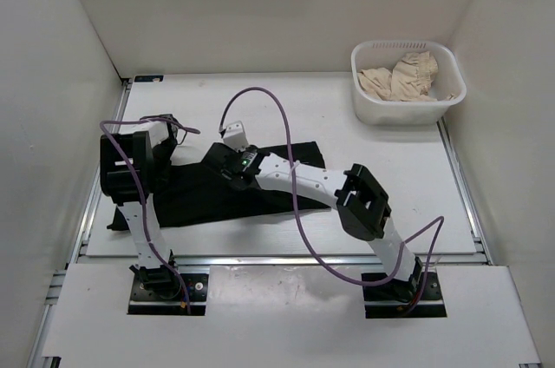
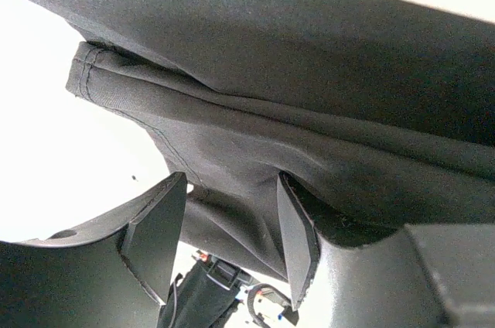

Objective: Fold and stack the trousers
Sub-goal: Fold the trousers

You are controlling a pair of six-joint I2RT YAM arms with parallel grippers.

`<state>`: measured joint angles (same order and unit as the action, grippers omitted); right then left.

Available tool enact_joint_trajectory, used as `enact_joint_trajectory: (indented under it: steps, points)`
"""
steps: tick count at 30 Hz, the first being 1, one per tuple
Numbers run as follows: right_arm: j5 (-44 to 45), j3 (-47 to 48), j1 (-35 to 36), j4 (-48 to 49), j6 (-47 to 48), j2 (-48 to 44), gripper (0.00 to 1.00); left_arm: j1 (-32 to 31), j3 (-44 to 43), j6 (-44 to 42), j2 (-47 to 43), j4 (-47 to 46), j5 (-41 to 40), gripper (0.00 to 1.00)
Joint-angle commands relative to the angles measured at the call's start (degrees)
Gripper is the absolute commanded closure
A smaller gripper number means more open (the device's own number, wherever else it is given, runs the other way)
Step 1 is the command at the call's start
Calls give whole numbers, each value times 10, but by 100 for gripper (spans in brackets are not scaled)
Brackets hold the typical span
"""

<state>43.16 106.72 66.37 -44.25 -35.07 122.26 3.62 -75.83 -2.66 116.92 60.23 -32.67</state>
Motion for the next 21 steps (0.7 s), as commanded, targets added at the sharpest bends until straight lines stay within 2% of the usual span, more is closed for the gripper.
enact_joint_trajectory:
  steps: [1, 2, 3, 5, 9, 11, 12, 16, 17, 20, 21]
  points:
    - [-27, 40, -5, 64, 22, 32, 98, -8, -3, 27, 25, -87, 77, 37]
    - [-55, 40, -5, 76, 51, 46, 78, -8, -3, 27, 25, -87, 77, 37]
    - [-81, 40, 2, 83, 63, 54, 63, -8, -3, 27, 25, -87, 72, 37]
    - [-165, 46, 9, 88, 120, 65, 37, -8, -3, 27, 20, -81, 72, 37]
    - [-285, 41, 36, 110, 239, 21, 22, -8, -3, 27, 15, -81, 72, 36]
    - [-264, 35, 59, 101, 276, -26, 21, -8, -9, 27, 9, -81, 72, 35]
    - [-244, 26, 65, 96, 285, -45, 15, -8, -9, 27, 9, -81, 72, 35]
    - [-184, -47, 35, 113, 244, -151, 14, -3, -27, 27, 4, -75, 72, 33]
    - [-184, -62, 23, 113, 230, -163, 17, -3, -27, 27, -2, -69, 72, 33]
    - [-218, -127, -57, 119, 171, -180, 36, -3, -38, 27, -14, -58, 77, 32]
    - [-241, -142, -76, 119, 147, -180, 48, 2, -38, 27, -21, -58, 77, 31]
